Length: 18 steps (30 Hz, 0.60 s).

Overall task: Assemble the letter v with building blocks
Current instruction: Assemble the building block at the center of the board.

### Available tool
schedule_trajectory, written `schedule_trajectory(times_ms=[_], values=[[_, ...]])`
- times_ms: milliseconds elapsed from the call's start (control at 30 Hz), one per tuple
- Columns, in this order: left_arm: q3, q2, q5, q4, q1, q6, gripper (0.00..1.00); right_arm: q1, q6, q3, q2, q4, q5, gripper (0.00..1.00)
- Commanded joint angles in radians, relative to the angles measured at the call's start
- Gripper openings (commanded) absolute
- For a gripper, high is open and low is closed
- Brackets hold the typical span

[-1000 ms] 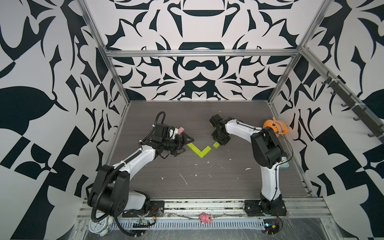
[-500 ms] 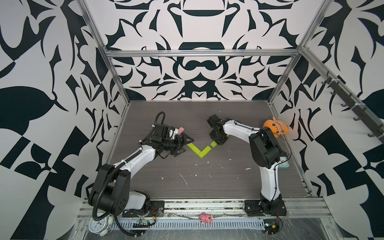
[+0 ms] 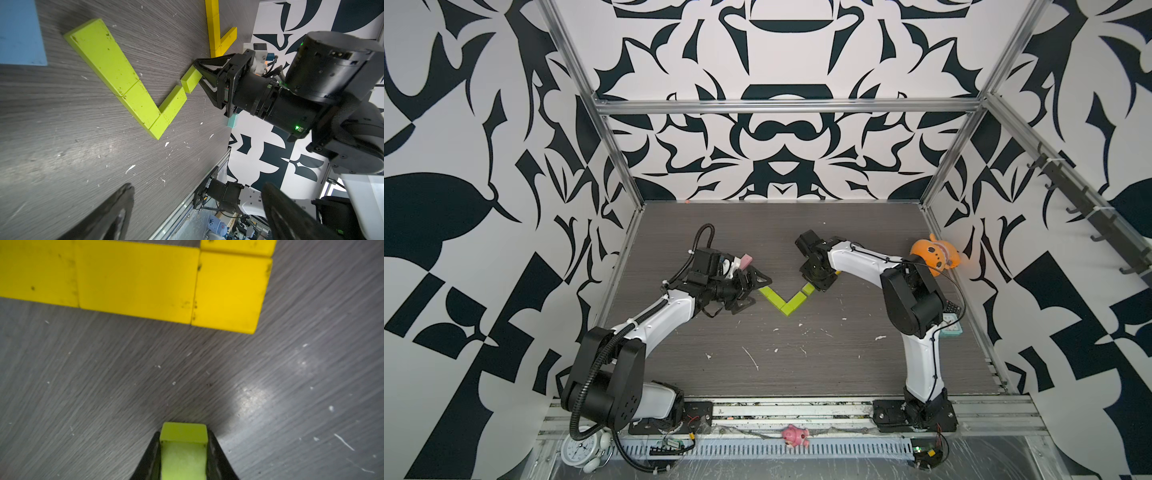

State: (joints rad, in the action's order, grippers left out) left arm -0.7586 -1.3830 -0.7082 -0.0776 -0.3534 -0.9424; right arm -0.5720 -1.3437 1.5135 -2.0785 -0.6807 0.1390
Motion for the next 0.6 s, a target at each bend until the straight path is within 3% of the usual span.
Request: schedule_trajectory(times_ms=[0, 567], values=[[0.027, -0.007, -0.019, 0.014, 0.004, 0.011, 0.99, -0.009, -0.020, -0.003, 0.007, -0.031, 0.023, 0.31], [0.035, -0.012, -0.021, 0.018, 0.004, 0.014, 0.99, -0.011, -0.031, -0.019, 0.003, -0.020, -0.002, 0.35]])
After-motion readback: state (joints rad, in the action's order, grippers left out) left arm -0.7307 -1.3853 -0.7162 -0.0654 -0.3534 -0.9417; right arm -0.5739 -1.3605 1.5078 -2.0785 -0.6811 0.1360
